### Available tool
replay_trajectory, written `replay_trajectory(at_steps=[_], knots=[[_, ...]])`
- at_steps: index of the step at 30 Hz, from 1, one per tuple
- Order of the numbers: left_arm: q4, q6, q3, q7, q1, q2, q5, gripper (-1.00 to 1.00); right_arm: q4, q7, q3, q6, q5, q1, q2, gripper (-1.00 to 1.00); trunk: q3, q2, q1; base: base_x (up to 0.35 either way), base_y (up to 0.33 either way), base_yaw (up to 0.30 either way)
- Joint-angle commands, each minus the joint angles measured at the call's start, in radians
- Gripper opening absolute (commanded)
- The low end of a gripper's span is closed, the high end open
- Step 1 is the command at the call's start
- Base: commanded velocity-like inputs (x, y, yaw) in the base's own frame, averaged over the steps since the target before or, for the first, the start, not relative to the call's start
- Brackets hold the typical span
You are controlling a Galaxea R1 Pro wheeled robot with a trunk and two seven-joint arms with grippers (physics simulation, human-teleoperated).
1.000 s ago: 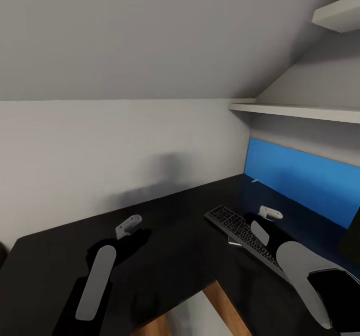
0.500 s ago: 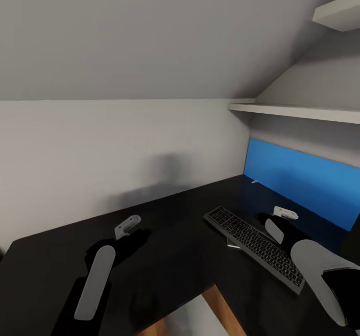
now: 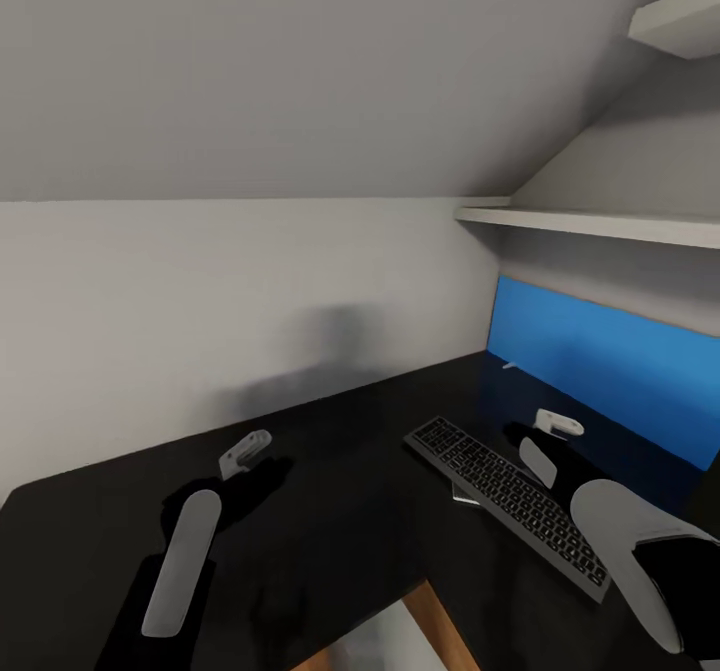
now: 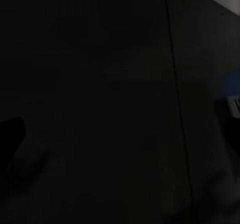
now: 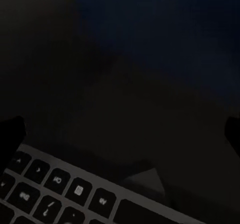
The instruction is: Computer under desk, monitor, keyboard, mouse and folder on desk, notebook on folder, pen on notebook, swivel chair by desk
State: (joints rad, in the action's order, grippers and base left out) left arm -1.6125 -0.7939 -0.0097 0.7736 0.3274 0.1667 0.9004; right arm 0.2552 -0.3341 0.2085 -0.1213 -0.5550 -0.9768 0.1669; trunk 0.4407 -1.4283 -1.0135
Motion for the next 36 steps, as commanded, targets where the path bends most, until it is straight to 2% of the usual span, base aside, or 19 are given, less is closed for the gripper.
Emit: replay_trajectory(at_steps=[1, 3, 29, 31, 32, 36], knots=[[-0.001, -0.001, 0.001, 0.011, 0.001, 0.000, 0.010, 1.00, 0.003, -0.006, 0.008, -0.008, -0.005, 0.000, 0.001, 1.00, 0.001, -0.001, 0.000, 0.002, -0.001, 0.000], [-0.001, -0.001, 0.002, 0.011, 0.001, 0.000, 0.009, 1.00, 0.003, -0.006, 0.008, -0.008, -0.005, 0.000, 0.001, 1.00, 0.001, -0.001, 0.000, 0.001, 0.000, 0.000], [-0.003, -0.002, -0.001, 0.012, 0.001, 0.004, 0.011, 1.00, -0.004, -0.008, 0.001, -0.015, -0.006, 0.000, 0.008, 1.00, 0.083, -0.183, -0.100, 0.000, 0.000, 0.000], [-0.003, -0.002, -0.001, 0.012, 0.001, 0.004, 0.011, 1.00, -0.004, -0.008, 0.000, -0.016, -0.022, 0.000, 0.010, 1.00, 0.089, -0.197, -0.107, 0.000, 0.000, 0.000], [-0.004, -0.002, -0.001, 0.012, 0.001, 0.004, 0.011, 1.00, -0.004, -0.008, 0.001, -0.016, -0.056, 0.000, 0.012, 1.00, 0.092, -0.204, -0.111, 0.000, 0.000, 0.000], [-0.004, -0.002, -0.002, 0.012, 0.001, 0.004, 0.011, 1.00, -0.003, -0.006, 0.001, -0.017, -0.074, 0.000, 0.013, 1.00, 0.095, -0.211, -0.115, 0.000, 0.000, 0.000]])
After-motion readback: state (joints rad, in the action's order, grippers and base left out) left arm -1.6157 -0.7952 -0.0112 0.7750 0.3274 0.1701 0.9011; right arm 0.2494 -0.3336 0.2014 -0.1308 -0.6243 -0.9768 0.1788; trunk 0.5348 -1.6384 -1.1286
